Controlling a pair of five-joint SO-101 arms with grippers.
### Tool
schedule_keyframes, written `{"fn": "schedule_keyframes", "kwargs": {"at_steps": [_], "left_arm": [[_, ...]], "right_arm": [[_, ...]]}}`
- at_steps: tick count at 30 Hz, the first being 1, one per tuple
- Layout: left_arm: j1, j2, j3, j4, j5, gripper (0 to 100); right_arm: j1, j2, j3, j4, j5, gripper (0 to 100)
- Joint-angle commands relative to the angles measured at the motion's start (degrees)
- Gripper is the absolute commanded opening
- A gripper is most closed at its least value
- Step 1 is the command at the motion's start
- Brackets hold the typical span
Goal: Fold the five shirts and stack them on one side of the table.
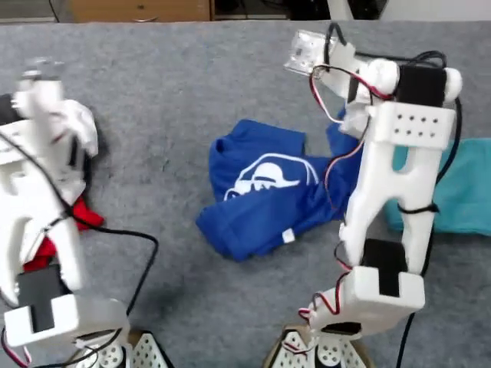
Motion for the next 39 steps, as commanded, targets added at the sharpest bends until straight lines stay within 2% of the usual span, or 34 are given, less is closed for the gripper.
{"fn": "schedule_keyframes", "kwargs": {"at_steps": [1, 7, 11, 15, 17, 21, 25, 28, 31, 35, 39], "left_arm": [[9.41, -3.38, 0.09, 0.70, 2.99, 15], [26.02, -12.62, 7.65, 0.70, 5.54, 9], [38.07, -19.56, 17.14, 0.70, 9.41, 9], [49.93, -23.78, 25.93, 0.26, 9.93, 9], [53.63, -24.31, 28.92, -2.73, 9.93, 9], [55.21, -24.13, 32.88, -9.41, 11.52, 15], [57.58, -24.13, 35.25, -13.98, 10.37, 16], [62.51, -24.04, 37.10, -15.74, 10.55, 16], [65.76, -23.43, 40.44, -20.84, 11.25, 16], [65.93, -16.40, 40.97, -24.26, 13.54, 21], [64.70, -7.52, 35.52, -24.18, 13.19, 20]], "right_arm": [[3.38, 0.75, 4.26, -5.27, 0.26, 0.2], [5.67, 3.03, 7.25, -8.70, -3.96, 0.2], [5.93, 3.56, 7.34, -8.62, -8.09, 0.2], [6.46, 3.56, 7.43, -8.62, -11.16, 0.2], [6.90, 3.56, 7.43, -8.62, -12.66, 0.2], [7.87, 3.56, 7.43, -8.62, -14.68, 0.2], [8.66, 3.65, 7.52, -8.62, -15.03, 0.2], [8.75, 3.65, 7.52, -8.62, -14.95, 0.2], [8.75, 4.53, 7.52, -8.62, -14.95, 0.2], [8.75, 7.25, 7.43, -8.62, -14.95, 0.2], [8.84, 7.96, 7.25, -8.44, -14.95, 0.2]]}}
